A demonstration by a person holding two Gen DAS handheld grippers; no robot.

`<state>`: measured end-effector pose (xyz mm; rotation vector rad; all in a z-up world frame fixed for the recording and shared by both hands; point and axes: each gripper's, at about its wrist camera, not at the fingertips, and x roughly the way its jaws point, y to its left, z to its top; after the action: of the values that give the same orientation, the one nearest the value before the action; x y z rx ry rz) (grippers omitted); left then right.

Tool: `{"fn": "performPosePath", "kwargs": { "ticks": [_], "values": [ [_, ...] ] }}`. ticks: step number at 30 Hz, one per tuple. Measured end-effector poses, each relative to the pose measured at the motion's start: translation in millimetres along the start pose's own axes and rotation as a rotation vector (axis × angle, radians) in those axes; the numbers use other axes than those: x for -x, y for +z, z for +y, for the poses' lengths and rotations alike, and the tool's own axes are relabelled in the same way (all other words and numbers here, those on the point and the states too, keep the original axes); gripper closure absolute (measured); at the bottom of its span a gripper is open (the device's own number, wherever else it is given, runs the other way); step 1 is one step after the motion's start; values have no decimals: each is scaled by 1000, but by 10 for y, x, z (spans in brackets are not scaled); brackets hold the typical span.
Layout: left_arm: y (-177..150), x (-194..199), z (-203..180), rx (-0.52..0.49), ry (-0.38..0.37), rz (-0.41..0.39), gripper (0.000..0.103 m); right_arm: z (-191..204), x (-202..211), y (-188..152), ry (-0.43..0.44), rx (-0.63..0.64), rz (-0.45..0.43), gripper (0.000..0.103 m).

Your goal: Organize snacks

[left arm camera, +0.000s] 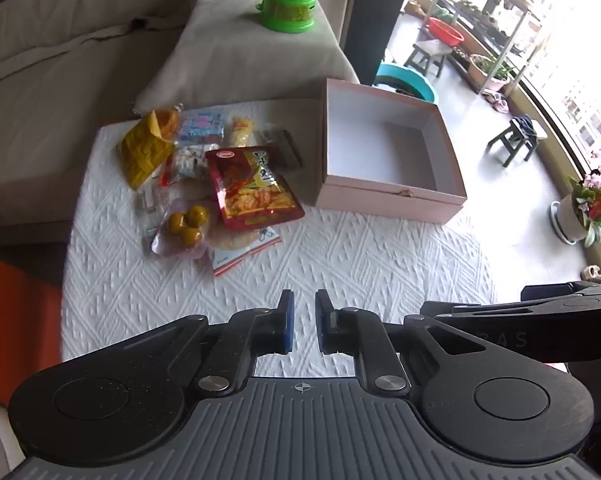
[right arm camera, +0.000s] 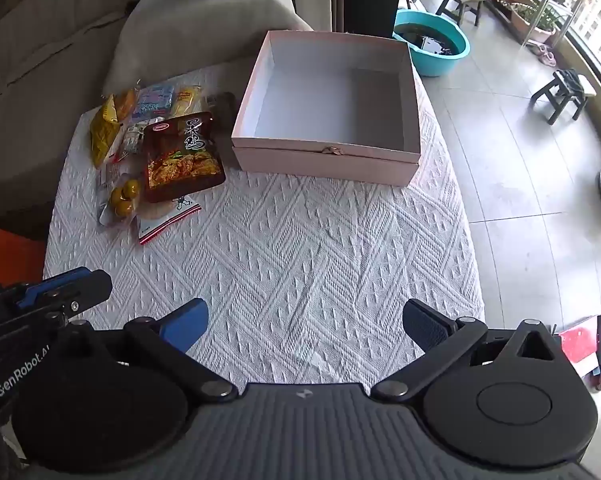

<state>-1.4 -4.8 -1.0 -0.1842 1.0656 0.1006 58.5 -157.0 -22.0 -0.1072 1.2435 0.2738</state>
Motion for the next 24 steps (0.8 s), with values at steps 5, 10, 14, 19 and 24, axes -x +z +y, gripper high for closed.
{"fn": "performPosePath", "kwargs": {
  "ticks": [5,10,14,19,24],
  "values": [
    [-17,-82,80,52,-9,35,88,-77,-58,3,18,2,10,0],
    [-23,-67,146,68,-16,49,88,11,-66,54,-10,22,32,0],
    [-29,-88,154,71,-25,56,88,28,-92,43,-6,24,33,0],
    [-33,-128,156,75,-34,62,88,45,-84,38,-6,32,29,0],
    [-28,-124,138,78,-39,64,88,47,-83,49,-6,31,29,0]
  ]
}}
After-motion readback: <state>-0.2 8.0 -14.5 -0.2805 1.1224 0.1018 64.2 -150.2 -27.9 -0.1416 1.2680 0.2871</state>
